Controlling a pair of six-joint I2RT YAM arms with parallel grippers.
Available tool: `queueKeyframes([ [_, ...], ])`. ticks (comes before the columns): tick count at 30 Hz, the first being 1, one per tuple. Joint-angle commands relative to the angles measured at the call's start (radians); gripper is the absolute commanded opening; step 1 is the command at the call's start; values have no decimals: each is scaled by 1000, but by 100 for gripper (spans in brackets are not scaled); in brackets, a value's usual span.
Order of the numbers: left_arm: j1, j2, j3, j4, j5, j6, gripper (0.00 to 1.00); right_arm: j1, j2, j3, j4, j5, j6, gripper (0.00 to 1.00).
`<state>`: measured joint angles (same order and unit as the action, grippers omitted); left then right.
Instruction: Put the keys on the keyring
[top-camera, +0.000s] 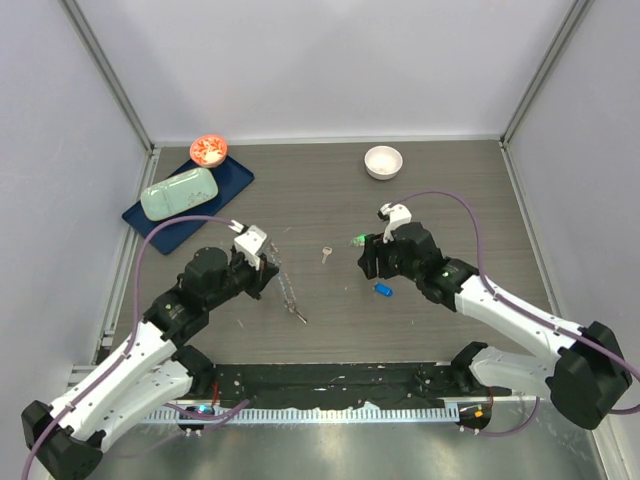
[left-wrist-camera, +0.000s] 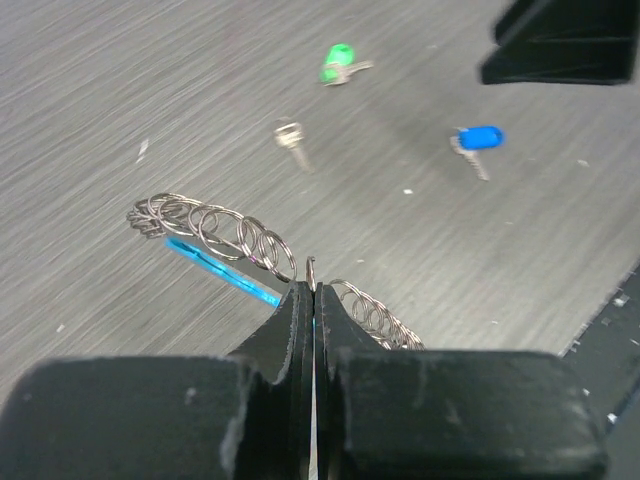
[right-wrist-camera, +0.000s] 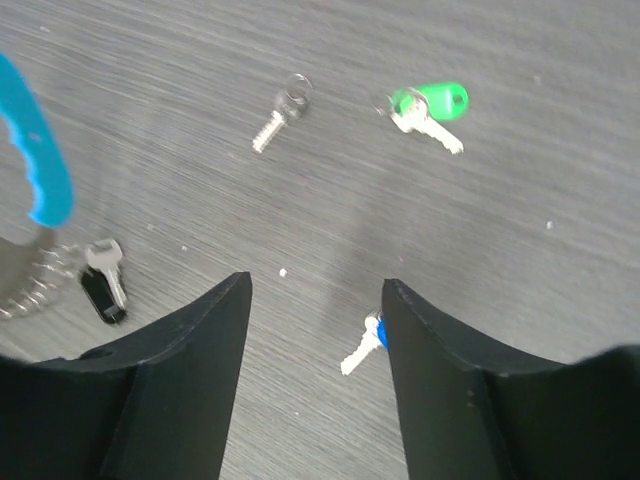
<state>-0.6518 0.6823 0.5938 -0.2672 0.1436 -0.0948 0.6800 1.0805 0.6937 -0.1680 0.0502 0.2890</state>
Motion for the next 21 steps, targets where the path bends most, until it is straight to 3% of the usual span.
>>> queueKeyframes([
  [1, 47, -4, 35, -23, -128, -49, 0, -7, 39, -28, -27, 40, 67, 58],
  [6, 104, -3, 40, -7, -40, -37, 0, -7, 94, -89, 13, 39, 82, 47],
  [13, 106, -18, 37, -24, -65, 35, 0, -7, 179, -132, 102, 45, 107, 41],
  [21, 106, -17, 35, -26, -61, 47, 0, -7, 219, -97, 91, 111, 93, 34],
])
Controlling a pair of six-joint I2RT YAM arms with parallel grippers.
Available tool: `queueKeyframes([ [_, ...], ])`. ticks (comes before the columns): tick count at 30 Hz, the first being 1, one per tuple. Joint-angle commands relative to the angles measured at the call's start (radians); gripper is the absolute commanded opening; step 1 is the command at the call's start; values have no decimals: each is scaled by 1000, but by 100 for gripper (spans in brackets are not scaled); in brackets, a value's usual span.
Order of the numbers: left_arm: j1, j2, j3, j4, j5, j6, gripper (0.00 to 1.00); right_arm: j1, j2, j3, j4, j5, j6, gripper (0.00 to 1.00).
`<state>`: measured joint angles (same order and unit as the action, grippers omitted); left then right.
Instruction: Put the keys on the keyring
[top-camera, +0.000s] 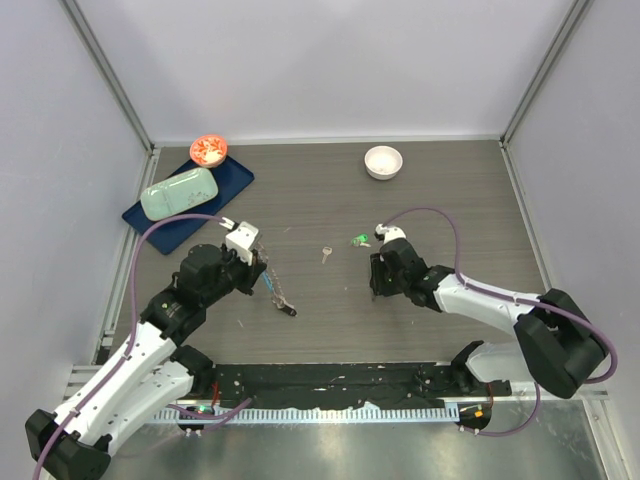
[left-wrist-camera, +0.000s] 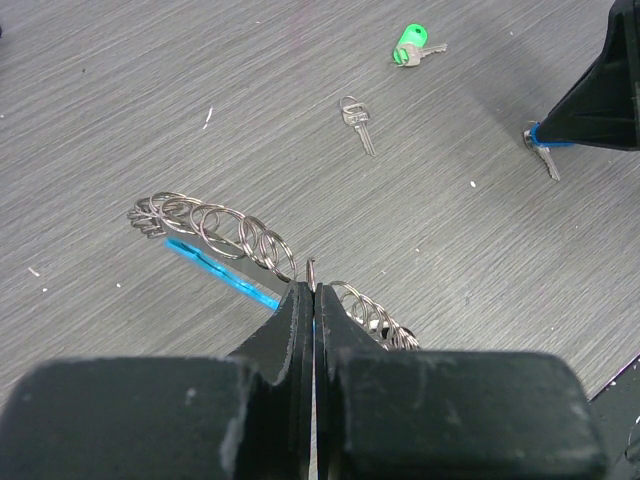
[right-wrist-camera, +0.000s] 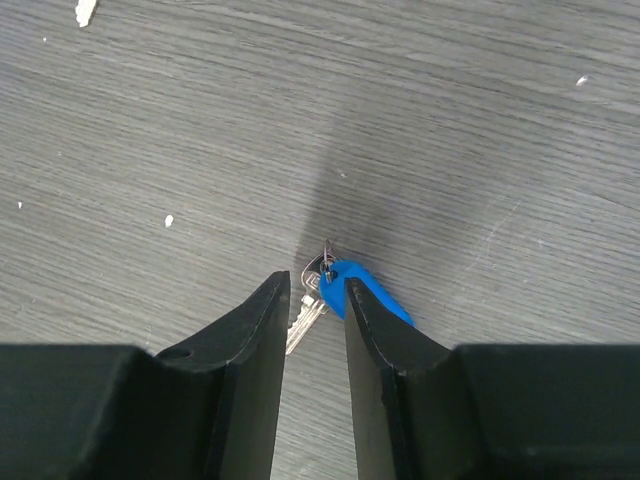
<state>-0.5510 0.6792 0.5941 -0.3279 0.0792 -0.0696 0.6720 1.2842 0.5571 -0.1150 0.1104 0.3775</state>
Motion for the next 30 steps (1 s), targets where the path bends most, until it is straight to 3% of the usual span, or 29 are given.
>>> queueKeyframes([
  [1, 5, -13, 35, 33, 5, 24, 0, 1, 21, 52, 29, 55, 4, 34],
  [11, 5, -15, 33, 32, 7, 30, 0, 1, 56, 83, 3, 75, -9, 26],
  [22, 5, -13, 33, 32, 17, 31, 0, 1, 83, 78, -2, 63, -17, 22],
  [30, 5, -10, 33, 33, 30, 31, 0, 1, 83, 79, 0, 61, -29, 8],
])
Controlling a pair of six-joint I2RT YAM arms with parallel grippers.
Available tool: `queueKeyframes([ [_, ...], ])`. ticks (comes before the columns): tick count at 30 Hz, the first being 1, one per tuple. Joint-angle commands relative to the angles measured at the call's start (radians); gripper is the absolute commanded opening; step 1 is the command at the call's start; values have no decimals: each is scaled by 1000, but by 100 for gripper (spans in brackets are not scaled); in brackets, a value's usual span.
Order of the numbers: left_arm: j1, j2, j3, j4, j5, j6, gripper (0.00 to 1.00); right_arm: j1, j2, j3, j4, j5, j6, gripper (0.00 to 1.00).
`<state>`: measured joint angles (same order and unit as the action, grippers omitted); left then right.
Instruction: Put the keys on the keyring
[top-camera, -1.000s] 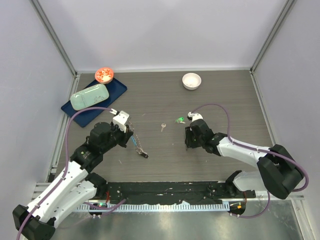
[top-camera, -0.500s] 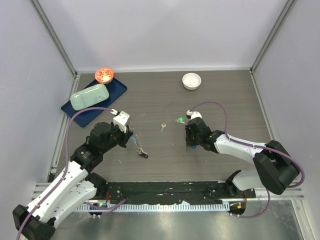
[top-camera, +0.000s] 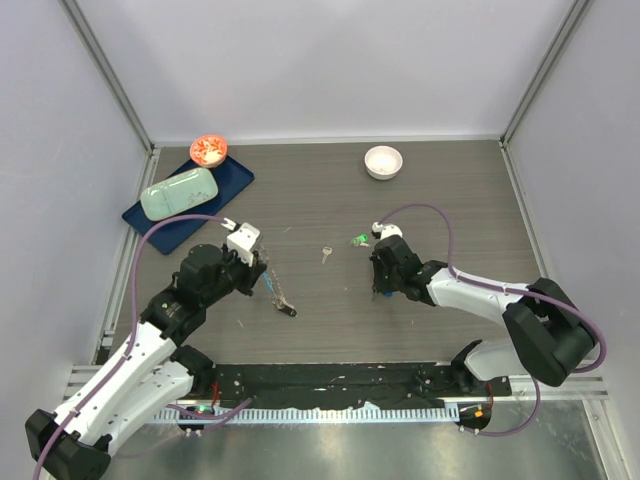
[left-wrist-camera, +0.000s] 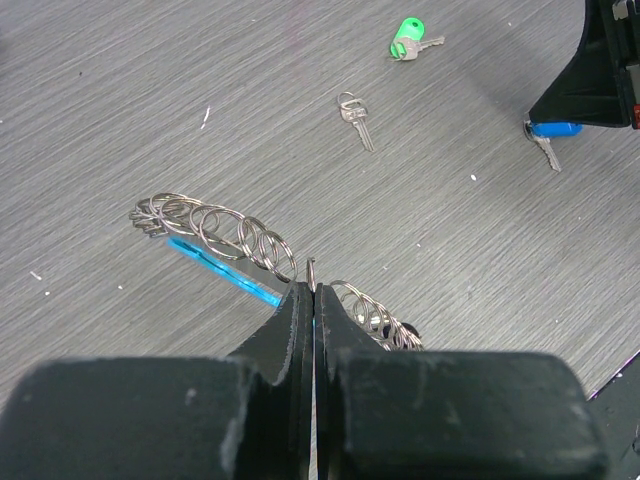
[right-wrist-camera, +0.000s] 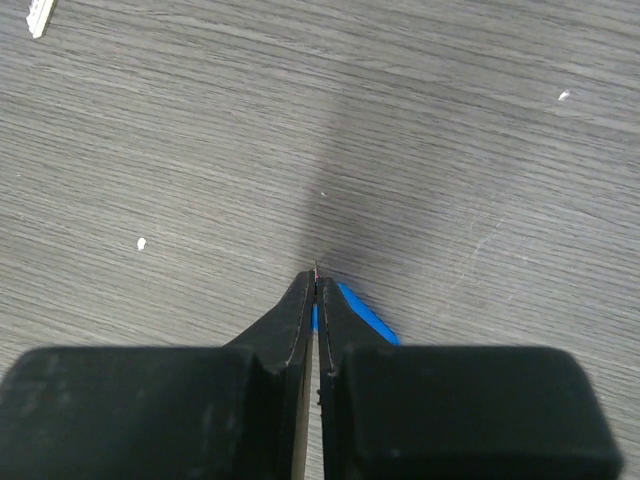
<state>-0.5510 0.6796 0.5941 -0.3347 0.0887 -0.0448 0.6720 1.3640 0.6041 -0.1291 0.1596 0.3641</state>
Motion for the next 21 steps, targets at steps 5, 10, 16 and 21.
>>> queueKeyframes([
  [5, 5, -14, 30, 48, 46, 17, 0, 1, -16, 26, 22, -9, -33, 1],
  [10, 3, -14, 21, 72, 147, 39, 0, 3, -118, 13, 72, -92, -125, 1],
  [16, 3, 8, 13, 103, 324, 94, 0, 20, -252, 2, 187, -224, -250, 1],
  [21, 5, 21, 10, 146, 416, 111, 0, 28, -327, -18, 334, -417, -323, 1],
])
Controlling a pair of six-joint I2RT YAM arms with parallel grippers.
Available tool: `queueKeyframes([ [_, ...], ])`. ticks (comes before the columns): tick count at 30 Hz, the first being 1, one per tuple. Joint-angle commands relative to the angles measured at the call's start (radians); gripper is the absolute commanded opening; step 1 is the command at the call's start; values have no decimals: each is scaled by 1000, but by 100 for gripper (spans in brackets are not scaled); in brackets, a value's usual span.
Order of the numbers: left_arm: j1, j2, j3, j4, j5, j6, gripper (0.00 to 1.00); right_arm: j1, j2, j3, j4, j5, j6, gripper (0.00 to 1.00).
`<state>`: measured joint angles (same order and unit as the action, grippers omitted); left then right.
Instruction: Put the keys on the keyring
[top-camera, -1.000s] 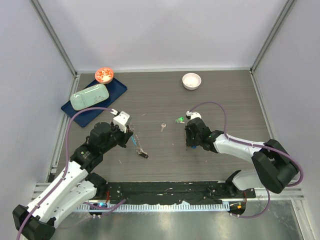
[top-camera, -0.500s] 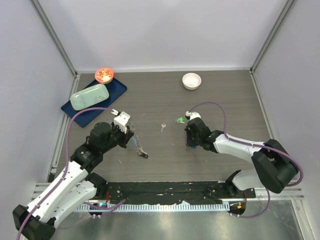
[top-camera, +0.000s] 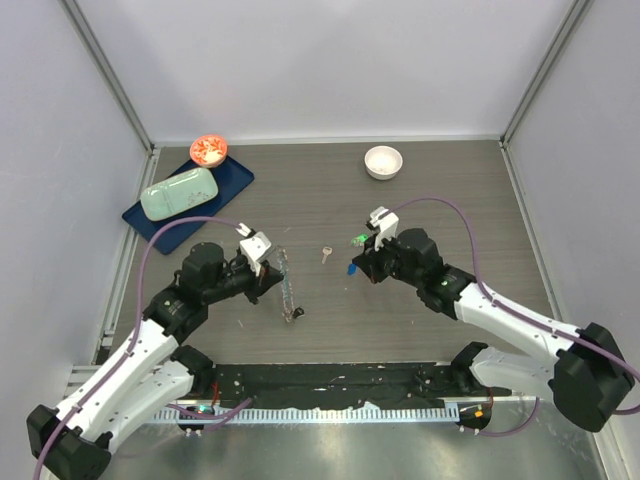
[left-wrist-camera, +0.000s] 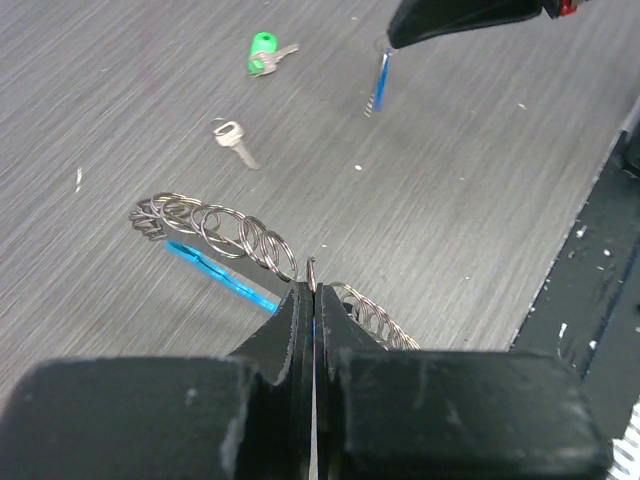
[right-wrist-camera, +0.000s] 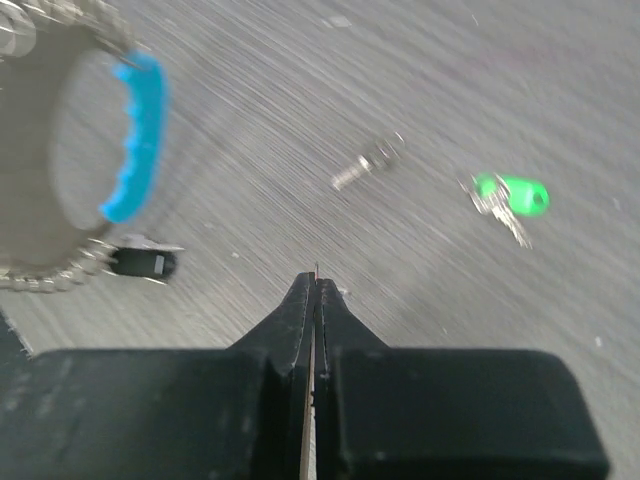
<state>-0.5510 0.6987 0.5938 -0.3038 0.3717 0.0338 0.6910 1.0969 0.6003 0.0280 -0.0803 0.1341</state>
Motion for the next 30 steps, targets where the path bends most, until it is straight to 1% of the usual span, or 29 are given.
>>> queueKeyframes([
  [1, 5, 8, 11, 120, 148, 32, 0, 8, -69, -17, 202, -200, -97, 1],
  [2, 5, 19, 11, 126, 176, 35, 0, 8, -78, -20, 248, -254, -109, 1],
  [4, 5, 34, 15, 140, 205, 50, 0, 8, -80, -19, 289, -309, -123, 1],
  [5, 5, 51, 18, 144, 241, 63, 0, 8, -77, -17, 303, -334, -129, 1],
  [6, 3, 61, 20, 159, 252, 66, 0, 8, -74, -16, 320, -382, -129, 1],
  [8, 5, 96, 37, 166, 272, 80, 0, 10, -66, -17, 378, -415, -128, 1],
  [9, 5, 110, 46, 163, 294, 87, 0, 10, -60, -20, 404, -455, -122, 1],
  [10, 5, 128, 57, 160, 305, 100, 0, 10, -54, -22, 459, -476, -114, 1],
  [14, 2, 200, 118, 154, 328, 116, 0, 12, -28, -17, 530, -558, -105, 1],
  [16, 0, 242, 153, 154, 335, 132, 0, 15, -22, -20, 535, -581, -111, 1],
  [18, -4, 287, 202, 114, 338, 184, 0, 15, -26, -39, 536, -578, -119, 1],
  [22, -4, 331, 244, 49, 372, 259, 0, 15, -51, -80, 553, -558, -130, 1],
  [27, -4, 315, 207, 40, 417, 325, 0, 19, -51, -91, 573, -558, -130, 1],
  [30, -6, 276, 178, 48, 423, 353, 0, 19, -49, -97, 581, -558, -129, 1],
])
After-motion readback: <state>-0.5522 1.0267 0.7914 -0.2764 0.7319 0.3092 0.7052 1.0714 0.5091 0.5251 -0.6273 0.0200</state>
